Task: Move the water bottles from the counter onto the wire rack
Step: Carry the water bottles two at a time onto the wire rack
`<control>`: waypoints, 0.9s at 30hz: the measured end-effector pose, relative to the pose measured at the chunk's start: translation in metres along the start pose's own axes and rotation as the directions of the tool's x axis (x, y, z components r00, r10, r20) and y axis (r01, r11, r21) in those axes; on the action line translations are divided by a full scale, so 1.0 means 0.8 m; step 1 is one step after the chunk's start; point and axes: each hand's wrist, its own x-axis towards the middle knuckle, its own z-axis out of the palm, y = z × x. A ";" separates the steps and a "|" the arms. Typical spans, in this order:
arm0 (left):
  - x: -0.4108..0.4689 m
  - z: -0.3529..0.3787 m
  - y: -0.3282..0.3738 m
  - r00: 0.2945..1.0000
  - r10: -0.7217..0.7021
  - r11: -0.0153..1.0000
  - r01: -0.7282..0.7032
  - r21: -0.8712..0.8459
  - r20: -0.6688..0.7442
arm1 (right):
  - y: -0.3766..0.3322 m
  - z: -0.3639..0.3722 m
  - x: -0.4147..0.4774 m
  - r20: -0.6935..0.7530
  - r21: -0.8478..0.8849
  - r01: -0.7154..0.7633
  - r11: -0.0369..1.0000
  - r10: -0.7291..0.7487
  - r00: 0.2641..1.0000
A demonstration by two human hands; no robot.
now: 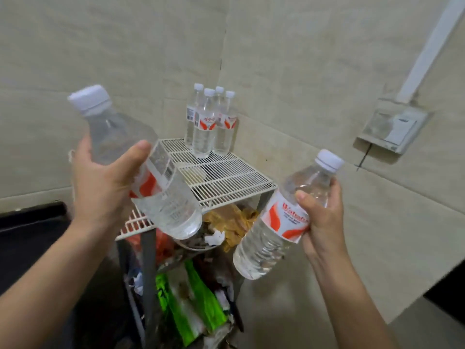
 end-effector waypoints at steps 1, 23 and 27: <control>0.019 0.008 -0.009 1.000 0.008 1.000 -0.009 -0.016 -0.016 | 0.002 0.006 0.025 0.017 -0.016 0.020 1.000 -0.020 1.000; 0.192 0.215 -0.194 0.972 0.046 0.973 0.009 0.231 -0.232 | 0.170 0.055 0.392 0.478 -0.173 0.000 0.985 0.083 0.874; 0.216 0.238 -0.234 0.974 0.041 0.945 0.035 0.326 -0.225 | 0.199 0.067 0.430 0.525 -0.111 -0.002 0.994 0.060 0.849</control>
